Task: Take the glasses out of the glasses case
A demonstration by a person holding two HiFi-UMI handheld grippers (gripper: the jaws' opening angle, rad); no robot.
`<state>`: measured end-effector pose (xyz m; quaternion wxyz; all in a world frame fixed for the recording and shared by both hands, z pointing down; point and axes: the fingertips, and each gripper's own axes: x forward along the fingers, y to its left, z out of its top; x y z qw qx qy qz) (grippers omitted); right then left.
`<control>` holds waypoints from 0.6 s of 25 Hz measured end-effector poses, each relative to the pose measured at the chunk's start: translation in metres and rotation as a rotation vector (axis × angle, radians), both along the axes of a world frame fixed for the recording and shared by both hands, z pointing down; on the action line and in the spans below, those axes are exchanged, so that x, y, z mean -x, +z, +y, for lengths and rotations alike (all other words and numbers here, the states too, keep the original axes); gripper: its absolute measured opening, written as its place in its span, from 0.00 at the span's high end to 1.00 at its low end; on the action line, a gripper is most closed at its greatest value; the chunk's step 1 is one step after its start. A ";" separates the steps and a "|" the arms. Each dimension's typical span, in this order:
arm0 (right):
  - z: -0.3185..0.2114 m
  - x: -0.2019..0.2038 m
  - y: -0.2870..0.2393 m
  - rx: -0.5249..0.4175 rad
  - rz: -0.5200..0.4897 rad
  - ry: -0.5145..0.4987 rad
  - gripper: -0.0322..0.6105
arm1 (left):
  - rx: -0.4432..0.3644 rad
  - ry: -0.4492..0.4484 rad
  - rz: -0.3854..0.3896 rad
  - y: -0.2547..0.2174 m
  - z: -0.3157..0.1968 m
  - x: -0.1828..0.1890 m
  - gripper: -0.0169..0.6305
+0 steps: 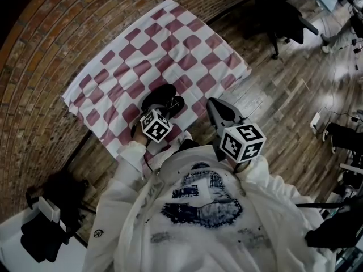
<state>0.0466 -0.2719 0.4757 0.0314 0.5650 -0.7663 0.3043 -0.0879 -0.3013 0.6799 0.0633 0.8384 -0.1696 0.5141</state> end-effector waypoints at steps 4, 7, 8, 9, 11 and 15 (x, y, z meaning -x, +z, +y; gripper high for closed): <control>0.008 -0.001 -0.003 -0.010 -0.003 -0.021 0.93 | -0.026 -0.042 0.009 -0.012 0.001 0.002 0.91; 0.015 -0.002 -0.006 -0.016 -0.007 -0.041 0.93 | -0.040 -0.090 0.017 -0.021 0.003 0.003 0.91; 0.018 -0.002 -0.007 -0.018 -0.007 -0.048 0.93 | -0.044 -0.108 0.023 -0.025 0.005 0.003 0.91; 0.021 -0.003 -0.008 -0.020 -0.008 -0.055 0.93 | -0.047 -0.127 0.029 -0.028 0.006 0.003 0.91; 0.029 -0.006 -0.009 -0.021 -0.012 -0.067 0.93 | -0.056 -0.166 0.040 -0.036 0.010 0.004 0.91; 0.048 -0.012 -0.010 -0.018 -0.024 -0.096 0.93 | -0.081 -0.247 0.054 -0.051 0.023 0.004 0.91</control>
